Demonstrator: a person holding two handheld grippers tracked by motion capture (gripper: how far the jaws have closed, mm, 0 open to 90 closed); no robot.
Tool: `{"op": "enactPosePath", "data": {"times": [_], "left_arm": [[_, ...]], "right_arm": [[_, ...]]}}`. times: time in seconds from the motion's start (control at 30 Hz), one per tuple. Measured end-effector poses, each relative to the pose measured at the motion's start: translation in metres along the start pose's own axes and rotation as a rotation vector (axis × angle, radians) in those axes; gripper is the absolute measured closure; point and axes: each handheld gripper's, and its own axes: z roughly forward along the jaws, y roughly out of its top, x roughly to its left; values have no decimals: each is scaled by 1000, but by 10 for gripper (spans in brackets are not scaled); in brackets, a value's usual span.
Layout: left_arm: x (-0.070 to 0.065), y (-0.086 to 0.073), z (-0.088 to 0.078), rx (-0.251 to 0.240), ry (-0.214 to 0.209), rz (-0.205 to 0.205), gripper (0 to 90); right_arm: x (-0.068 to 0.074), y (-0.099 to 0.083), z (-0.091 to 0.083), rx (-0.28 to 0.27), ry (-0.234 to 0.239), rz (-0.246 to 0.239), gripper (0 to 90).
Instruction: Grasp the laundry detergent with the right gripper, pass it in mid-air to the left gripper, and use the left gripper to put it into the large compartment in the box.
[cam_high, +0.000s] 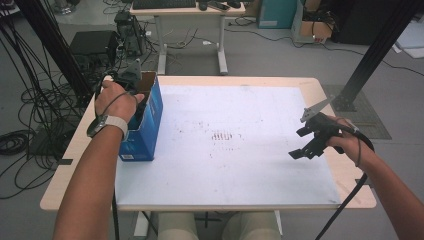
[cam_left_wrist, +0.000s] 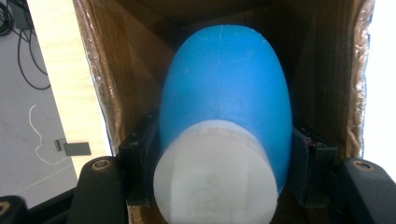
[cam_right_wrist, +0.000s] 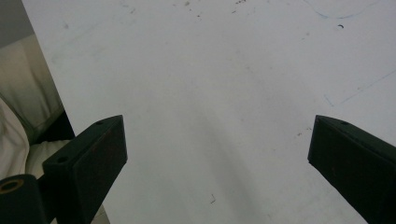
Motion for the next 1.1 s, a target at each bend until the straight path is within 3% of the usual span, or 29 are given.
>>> {"op": "enactPosePath", "data": {"times": [0.8,0.9,1.1], "left_arm": [[1,-1,0,0,-3,0,376],[2,-1,0,-3,-10,0,376],[4,-1,-1,-10,-33,-7,368]], "right_arm": [[0,1,1,-5,0,-7,48],[-2,1,2,-21,4,-36,48],[-2,0,2,-17,3,-27,47]]}}
